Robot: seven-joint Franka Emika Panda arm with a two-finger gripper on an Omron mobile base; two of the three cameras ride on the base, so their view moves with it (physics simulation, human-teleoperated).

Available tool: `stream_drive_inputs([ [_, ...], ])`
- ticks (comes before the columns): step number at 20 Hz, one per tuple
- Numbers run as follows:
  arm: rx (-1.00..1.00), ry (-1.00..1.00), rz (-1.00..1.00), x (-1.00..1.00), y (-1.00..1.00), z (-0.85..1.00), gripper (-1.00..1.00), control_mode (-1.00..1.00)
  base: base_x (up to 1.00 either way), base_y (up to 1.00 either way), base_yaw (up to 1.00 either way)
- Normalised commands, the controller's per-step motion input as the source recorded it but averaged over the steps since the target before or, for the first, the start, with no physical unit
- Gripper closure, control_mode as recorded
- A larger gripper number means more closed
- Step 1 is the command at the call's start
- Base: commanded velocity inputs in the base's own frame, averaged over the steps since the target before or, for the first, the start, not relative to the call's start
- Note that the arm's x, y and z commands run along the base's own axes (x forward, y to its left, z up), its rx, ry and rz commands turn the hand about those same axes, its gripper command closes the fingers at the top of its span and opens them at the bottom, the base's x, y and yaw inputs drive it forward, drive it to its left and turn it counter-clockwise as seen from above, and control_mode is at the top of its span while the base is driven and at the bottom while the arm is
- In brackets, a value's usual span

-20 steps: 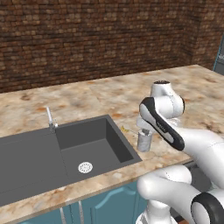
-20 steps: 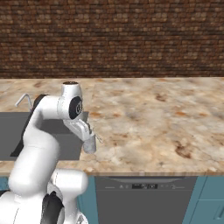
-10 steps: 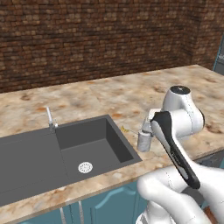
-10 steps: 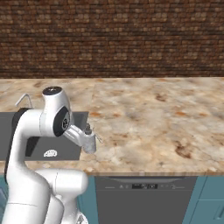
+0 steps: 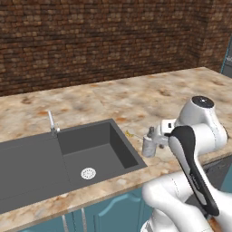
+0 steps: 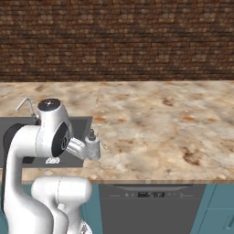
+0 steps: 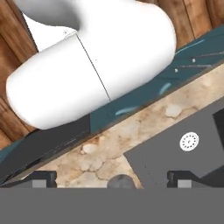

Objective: Locate and retrieve the dish brush and soap dispenser from the cabinet. Place them next to the sink.

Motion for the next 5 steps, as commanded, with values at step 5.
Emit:
stream_drive_inputs([
  [5,0.00,-0.01,0.05,0.02,-0.24,-0.09,-1.00,-1.00,0.00,0.00,0.00],
])
